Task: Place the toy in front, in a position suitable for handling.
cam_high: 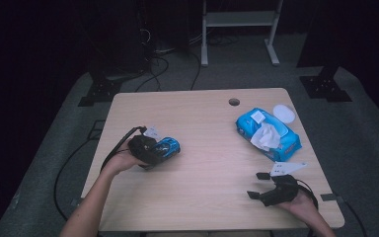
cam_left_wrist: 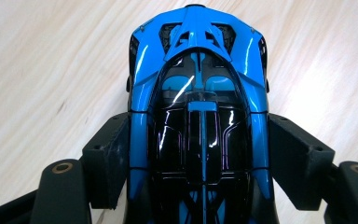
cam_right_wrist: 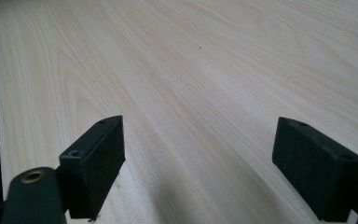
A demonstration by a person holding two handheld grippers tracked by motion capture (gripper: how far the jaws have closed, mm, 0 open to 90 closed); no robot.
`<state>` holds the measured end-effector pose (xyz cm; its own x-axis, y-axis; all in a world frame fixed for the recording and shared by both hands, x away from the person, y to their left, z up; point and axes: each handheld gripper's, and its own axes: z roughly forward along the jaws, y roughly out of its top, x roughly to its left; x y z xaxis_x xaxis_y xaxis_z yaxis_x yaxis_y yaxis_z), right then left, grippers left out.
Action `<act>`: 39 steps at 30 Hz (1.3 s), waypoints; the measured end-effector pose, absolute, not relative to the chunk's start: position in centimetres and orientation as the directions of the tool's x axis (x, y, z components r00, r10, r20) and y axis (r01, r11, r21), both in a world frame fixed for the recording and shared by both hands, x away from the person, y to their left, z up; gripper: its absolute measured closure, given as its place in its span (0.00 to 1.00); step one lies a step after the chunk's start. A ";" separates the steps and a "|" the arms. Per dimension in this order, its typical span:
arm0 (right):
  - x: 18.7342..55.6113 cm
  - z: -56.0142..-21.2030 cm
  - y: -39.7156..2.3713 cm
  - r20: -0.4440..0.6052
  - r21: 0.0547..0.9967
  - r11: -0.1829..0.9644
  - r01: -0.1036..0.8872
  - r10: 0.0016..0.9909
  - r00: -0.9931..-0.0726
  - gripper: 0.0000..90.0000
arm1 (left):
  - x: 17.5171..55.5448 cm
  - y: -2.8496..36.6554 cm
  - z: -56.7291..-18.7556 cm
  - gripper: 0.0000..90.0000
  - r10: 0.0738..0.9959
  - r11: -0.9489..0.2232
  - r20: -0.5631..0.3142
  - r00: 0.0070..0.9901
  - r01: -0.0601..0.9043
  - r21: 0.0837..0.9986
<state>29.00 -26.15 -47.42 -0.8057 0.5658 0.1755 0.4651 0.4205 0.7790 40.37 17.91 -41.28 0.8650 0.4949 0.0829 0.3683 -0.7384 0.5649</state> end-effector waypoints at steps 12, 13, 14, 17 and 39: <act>29.0 -47.2 -26.6 0.172 0.787 0.410 0.461 0.572 -0.802 0.18 | 39.0 12.4 -39.9 0.31 0.374 -0.763 0.096 0.923 0.247 0.597; 29.0 -47.2 -26.6 0.173 0.787 0.408 0.463 0.574 -0.801 0.18 | 38.9 11.6 -40.0 0.31 0.352 -0.769 0.097 0.931 0.228 0.598; 29.0 -47.2 -26.6 0.173 0.787 0.408 0.463 0.574 -0.801 0.18 | 38.9 11.6 -40.0 0.31 0.352 -0.769 0.097 0.931 0.228 0.598; 29.0 -47.1 -26.7 0.170 0.790 0.407 0.459 0.574 -0.801 0.18 | 38.6 10.0 -40.3 0.31 0.314 -0.779 0.095 0.945 0.200 0.594; 29.0 -47.1 -26.9 0.173 0.793 0.399 0.461 0.578 -0.798 0.18 | 37.4 5.9 -43.3 0.31 0.214 -0.821 0.071 0.974 0.140 0.553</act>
<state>28.99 -26.89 -47.06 -0.7976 0.5780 0.1726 0.4609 0.3993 0.7925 37.39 5.94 -43.27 0.9742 0.2140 0.0715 0.1398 -0.8211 0.5535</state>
